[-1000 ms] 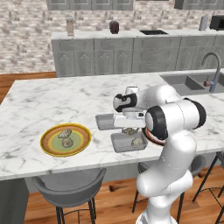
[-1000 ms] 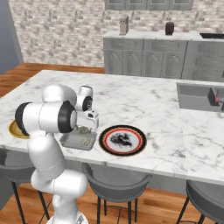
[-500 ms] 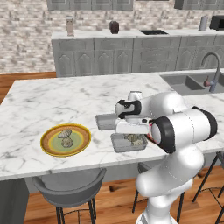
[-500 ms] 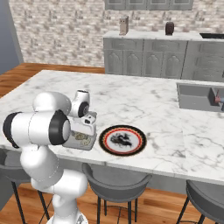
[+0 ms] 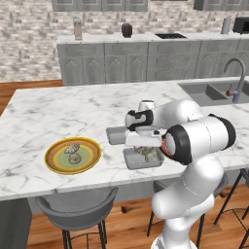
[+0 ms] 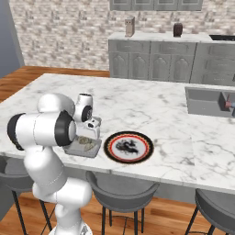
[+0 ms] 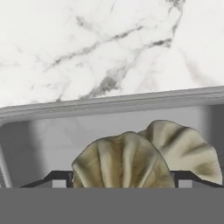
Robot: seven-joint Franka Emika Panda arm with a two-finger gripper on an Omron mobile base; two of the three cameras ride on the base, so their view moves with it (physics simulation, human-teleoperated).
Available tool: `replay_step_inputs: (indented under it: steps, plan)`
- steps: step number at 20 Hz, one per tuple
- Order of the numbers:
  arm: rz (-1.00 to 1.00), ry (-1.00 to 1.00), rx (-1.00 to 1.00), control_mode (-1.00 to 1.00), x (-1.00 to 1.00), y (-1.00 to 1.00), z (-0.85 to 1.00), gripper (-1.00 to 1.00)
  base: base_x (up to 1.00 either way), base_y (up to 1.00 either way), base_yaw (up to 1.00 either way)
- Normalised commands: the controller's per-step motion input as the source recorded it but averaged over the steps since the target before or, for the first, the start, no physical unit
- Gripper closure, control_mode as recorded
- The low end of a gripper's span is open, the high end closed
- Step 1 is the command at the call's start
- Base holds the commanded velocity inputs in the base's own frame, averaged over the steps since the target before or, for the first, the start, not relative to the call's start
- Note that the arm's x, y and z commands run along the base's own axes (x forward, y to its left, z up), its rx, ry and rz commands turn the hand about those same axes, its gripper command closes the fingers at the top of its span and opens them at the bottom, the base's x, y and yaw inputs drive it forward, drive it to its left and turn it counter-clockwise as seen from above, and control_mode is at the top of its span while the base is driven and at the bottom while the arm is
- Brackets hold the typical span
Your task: Place two dumplings into each of the tupperware containers and then place the containers in the fridge.
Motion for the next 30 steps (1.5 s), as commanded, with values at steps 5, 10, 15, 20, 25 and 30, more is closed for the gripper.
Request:
replay_step_inputs:
  steps: [5,10,15,20,25,30]
  plan:
    - [0.00,0.00,0.00,-1.00,0.17,0.20,-0.17,-1.00,0.00,0.00,0.00]
    - [0.00,0.00,0.00,-1.00,0.00,0.08,-0.02,-1.00,0.00,0.00,0.00]
    - [0.00,0.00,0.00,-1.00,-0.08,0.00,0.00,-1.00,0.00,0.00,0.00]
    - [0.00,0.00,0.00,-1.00,-0.41,0.00,0.00,-1.00,0.00,0.00,0.00]
    - [0.00,0.00,0.00,-1.00,-0.33,0.01,0.35,-1.00,0.00,0.00,0.00]
    - [0.00,0.03,0.00,-1.00,-0.16,0.27,0.14,-1.00,0.00,0.00,0.00]
